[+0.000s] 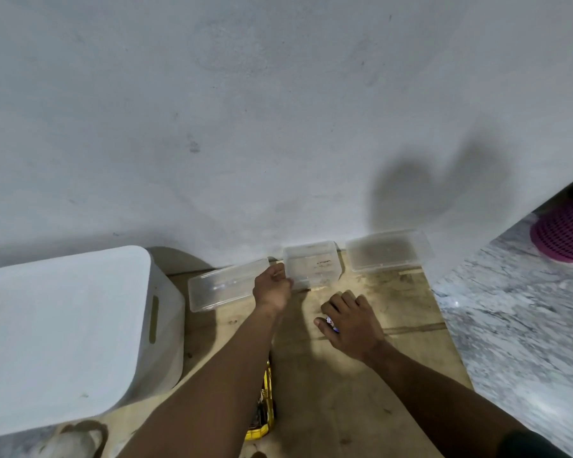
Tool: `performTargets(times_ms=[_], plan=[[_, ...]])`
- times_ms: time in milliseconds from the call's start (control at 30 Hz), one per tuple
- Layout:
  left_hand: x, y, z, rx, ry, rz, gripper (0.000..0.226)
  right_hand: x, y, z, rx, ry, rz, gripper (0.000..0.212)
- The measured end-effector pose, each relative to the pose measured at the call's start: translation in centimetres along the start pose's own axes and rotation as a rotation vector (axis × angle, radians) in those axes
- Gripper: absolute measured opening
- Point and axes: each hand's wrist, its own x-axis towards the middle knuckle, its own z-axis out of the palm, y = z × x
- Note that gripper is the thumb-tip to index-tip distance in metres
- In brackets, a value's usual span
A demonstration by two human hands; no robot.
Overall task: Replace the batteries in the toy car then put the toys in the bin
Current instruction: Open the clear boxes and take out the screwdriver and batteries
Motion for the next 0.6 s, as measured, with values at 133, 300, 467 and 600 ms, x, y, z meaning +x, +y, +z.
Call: performTargets(times_ms=[133,300,467,600], plan=[[0.0,0.1,-0.2,0.003,-0.011,0.013,0.033,0.0,0.0,-0.3,0.013,-0.043,0.011,0.037],[-0.2,1.1,-2.0,-0.021,-0.040,0.012,0.023,0.4,-0.2,-1.5,0.110,-0.018,0.036,0.037],[-0.2,3.4,-6.9,0.203,-0.003,0.183,0.022,3.1,-3.1,-4.4,0.281,0.193,-0.086,0.022],[0.3,3.4,-11.4,0.699,0.063,0.350,0.026,7.5,-7.5,-5.4,0.458,0.201,-0.192,0.016]])
